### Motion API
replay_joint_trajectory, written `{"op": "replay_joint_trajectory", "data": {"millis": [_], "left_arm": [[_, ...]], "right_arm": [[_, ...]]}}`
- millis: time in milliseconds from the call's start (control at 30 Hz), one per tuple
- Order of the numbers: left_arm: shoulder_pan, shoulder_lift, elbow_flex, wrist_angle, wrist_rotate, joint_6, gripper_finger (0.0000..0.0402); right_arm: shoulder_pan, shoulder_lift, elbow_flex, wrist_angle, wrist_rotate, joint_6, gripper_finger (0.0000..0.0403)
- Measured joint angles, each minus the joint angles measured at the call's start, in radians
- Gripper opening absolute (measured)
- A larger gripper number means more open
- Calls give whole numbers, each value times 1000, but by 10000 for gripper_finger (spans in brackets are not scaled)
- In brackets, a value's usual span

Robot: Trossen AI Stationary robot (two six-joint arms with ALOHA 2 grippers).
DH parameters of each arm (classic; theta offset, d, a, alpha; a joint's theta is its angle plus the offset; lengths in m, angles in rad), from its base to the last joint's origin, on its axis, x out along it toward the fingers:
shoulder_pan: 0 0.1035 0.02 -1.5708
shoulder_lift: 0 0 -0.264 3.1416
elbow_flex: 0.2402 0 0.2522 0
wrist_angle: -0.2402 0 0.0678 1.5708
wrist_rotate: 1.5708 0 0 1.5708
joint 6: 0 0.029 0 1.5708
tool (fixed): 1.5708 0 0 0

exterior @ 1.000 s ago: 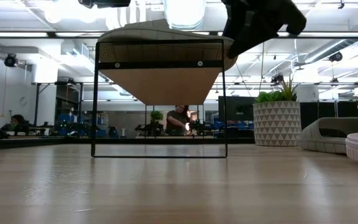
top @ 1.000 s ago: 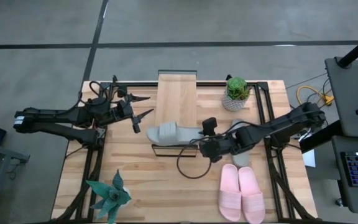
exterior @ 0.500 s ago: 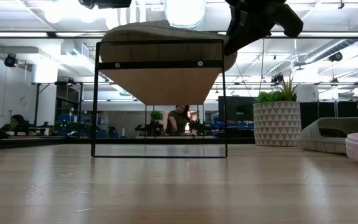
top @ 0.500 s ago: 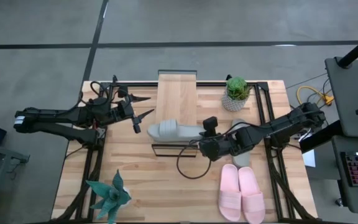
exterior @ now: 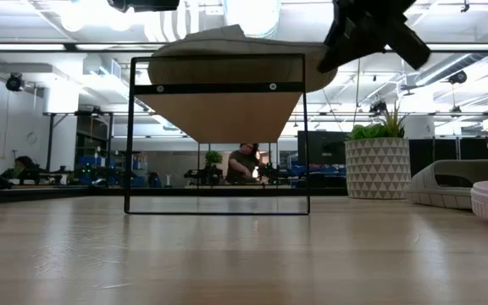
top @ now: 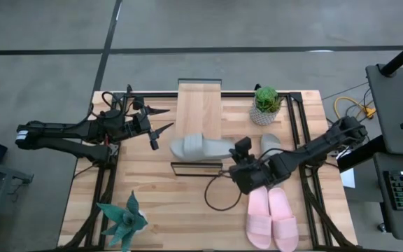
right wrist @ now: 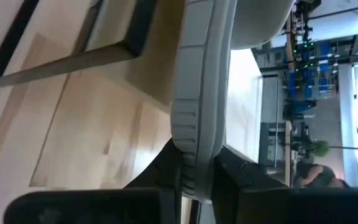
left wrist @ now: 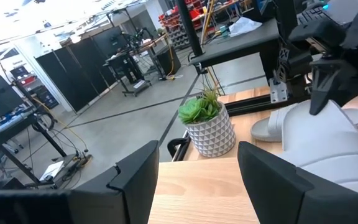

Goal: Pick and place slides into the shelf
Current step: Put the left gray slide on the shelf

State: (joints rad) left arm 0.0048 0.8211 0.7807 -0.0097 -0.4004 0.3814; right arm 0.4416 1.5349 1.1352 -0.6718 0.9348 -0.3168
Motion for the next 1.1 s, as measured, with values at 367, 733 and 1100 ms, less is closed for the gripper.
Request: {"op": "replay_joint_trajectory", "data": {"millis": [367, 733, 1100], "left_arm": [[0, 0, 0, 0, -1, 0, 204], [0, 0, 1, 0, -1, 0, 204], [0, 0, 1, 0, -1, 0, 204]], "right_arm": [[26, 5, -91, 104, 114, -31, 41], [34, 6, -148, 208, 108, -85, 42], [33, 6, -143, 223, 41, -81, 67]]}}
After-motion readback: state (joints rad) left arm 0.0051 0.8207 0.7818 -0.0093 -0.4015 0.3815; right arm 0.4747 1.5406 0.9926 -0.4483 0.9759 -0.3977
